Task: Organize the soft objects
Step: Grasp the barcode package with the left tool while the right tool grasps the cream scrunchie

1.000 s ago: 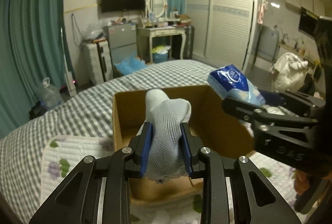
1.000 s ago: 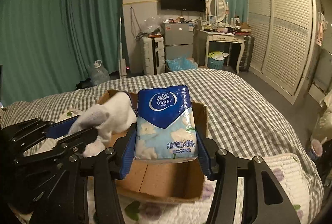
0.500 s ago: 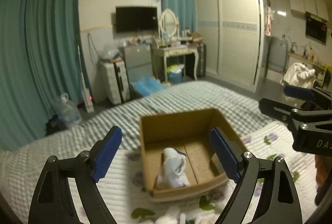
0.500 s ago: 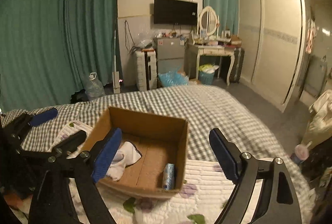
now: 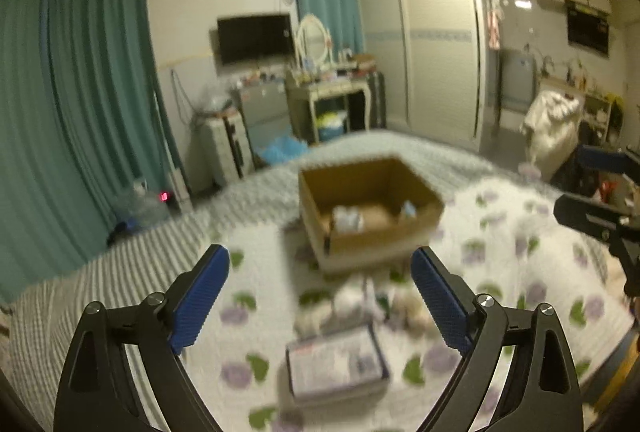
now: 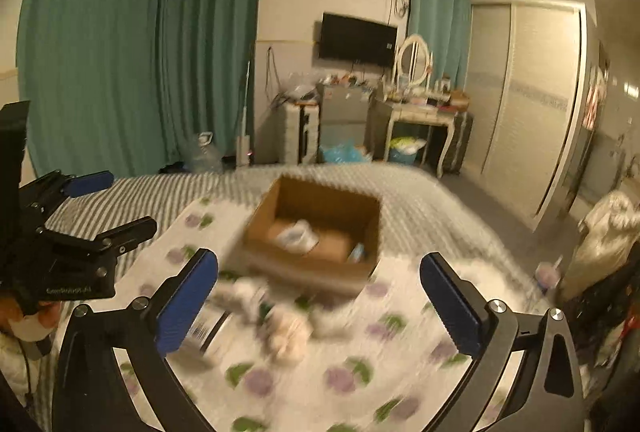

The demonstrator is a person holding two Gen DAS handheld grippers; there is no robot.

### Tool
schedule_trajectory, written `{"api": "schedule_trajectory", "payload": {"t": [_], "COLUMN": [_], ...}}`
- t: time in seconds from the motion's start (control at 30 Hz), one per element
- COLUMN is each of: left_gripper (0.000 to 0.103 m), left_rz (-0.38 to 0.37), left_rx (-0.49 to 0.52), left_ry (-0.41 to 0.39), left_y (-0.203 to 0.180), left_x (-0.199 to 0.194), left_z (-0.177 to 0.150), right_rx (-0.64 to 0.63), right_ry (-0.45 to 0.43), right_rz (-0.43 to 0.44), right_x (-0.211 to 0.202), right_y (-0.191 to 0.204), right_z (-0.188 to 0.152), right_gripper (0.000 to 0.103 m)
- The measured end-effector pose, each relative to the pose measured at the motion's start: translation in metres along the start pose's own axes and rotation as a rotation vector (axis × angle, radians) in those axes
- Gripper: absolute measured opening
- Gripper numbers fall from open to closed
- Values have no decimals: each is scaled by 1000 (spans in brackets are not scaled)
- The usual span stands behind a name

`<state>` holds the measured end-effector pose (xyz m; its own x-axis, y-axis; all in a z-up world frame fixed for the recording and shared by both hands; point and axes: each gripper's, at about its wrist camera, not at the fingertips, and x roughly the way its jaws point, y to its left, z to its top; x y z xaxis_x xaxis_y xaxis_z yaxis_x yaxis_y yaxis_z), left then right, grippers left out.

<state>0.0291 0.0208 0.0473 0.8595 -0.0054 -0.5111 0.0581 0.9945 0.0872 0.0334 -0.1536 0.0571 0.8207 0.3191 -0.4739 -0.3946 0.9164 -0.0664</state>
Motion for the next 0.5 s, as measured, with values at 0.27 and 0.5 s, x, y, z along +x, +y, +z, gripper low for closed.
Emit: {"api": "schedule_trajectory", "payload": {"t": [0.27, 0.5], "left_gripper": [92, 83], "left_rz": [-57, -62], "left_rx": [-83, -103], "left_ry": [135, 220], "left_y": [11, 24], "left_x": [52, 88], "left_z": [-102, -131], "right_rx": [-17, 21], "right_ry": [163, 261], "right_rz": [28, 46], "right_x": [77, 145], "right_y": [25, 25], "right_z": [-93, -127], "right_gripper": [102, 98]}}
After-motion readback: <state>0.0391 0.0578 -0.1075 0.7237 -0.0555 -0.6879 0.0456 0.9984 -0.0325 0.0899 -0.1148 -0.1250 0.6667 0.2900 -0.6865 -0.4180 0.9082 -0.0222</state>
